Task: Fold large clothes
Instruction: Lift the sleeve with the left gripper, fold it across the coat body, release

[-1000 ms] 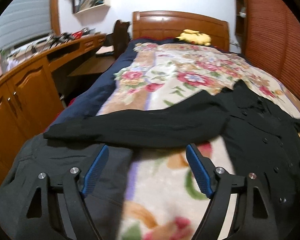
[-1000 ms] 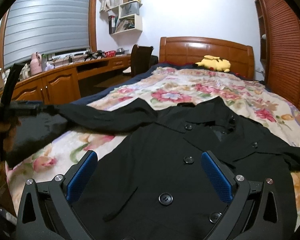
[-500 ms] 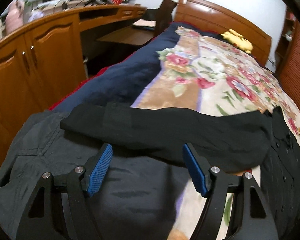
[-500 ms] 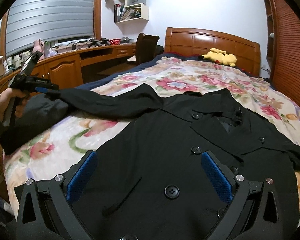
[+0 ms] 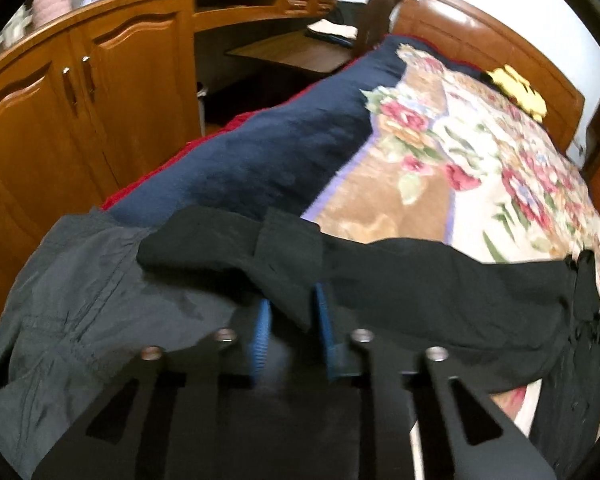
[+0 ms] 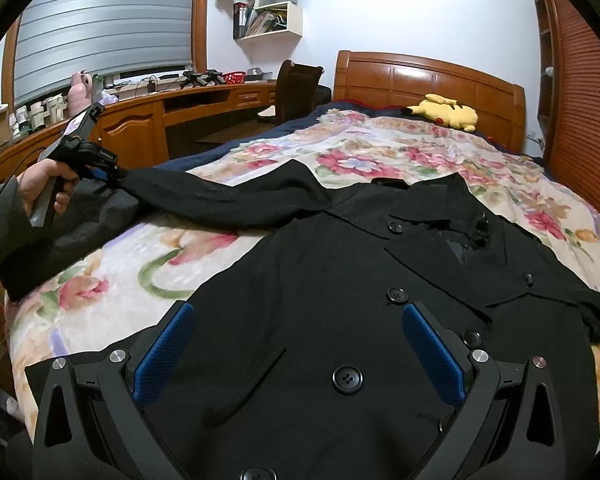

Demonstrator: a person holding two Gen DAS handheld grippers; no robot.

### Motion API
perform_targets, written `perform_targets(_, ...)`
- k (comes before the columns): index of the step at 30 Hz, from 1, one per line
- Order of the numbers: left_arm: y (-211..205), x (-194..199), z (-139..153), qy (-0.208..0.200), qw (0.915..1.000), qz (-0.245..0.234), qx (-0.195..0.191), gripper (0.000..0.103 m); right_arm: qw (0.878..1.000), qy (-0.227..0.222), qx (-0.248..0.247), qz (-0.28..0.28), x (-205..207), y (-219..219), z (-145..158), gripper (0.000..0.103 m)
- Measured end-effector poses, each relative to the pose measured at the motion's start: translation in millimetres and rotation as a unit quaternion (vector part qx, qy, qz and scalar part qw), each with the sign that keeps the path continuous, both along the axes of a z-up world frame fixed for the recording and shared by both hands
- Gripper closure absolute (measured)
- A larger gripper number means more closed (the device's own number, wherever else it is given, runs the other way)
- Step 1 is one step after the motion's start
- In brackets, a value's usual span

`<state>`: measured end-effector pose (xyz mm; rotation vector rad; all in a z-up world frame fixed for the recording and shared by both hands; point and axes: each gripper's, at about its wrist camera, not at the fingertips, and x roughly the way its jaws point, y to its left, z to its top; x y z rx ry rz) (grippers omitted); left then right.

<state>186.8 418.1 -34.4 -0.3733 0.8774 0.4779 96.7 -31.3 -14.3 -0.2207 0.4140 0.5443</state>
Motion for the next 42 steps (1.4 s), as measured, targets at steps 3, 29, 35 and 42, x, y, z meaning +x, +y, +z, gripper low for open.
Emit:
perform_targets(3,-20,0,13,-0.013,0.9987,-0.023,0.043,0.096,1.000,-0.002,-0.002,0.000,-1,0,1,0.000)
perform_targets(29,-354,-18,95,-0.147,0.9292,-0.327,0.091,0.099,0.997,-0.015,0.012,-0.079,-27,-92,13,0.000)
perform_targets(35,-382,-34,84,-0.141,0.9177,-0.361,0.090,0.099,0.995,-0.010,0.014,-0.098,-37,-98,18,0.000)
perform_targets(42,-407,-59,60,-0.144,0.9124,-0.374,0.084,0.099,0.993,-0.005,0.016,-0.114,-48,-96,20,0.000)
